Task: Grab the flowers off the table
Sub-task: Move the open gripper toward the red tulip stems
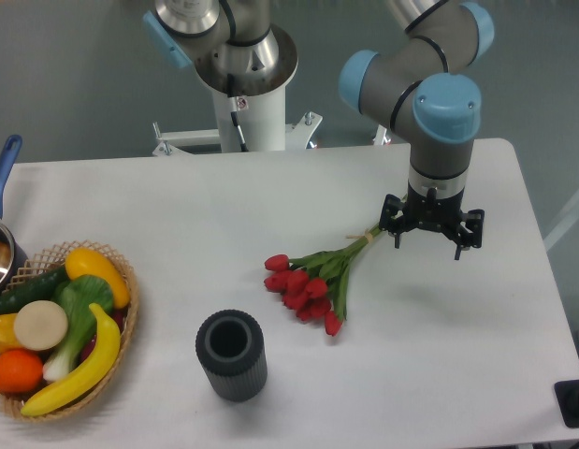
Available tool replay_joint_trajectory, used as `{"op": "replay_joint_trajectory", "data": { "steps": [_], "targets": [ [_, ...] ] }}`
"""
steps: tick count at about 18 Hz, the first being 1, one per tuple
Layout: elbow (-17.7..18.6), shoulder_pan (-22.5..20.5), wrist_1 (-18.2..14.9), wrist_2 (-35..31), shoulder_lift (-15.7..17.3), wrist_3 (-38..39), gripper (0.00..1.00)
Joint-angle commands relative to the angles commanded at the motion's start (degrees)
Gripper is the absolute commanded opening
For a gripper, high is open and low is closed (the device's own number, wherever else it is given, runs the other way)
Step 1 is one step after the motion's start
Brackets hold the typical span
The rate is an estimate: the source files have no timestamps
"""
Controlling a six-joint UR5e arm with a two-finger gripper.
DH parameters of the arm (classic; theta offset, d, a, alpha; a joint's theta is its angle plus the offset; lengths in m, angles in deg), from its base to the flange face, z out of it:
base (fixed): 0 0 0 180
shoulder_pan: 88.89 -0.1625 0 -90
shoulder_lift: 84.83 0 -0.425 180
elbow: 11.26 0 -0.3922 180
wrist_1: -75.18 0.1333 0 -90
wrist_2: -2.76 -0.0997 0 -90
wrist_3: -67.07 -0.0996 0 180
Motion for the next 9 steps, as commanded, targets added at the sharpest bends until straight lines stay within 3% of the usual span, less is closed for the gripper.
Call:
{"op": "replay_joint_trajectory", "data": {
  "steps": [9],
  "targets": [
    [1.2, -0.1, 0.2, 1.2, 0.5, 0.0, 1.00]
  ]
}}
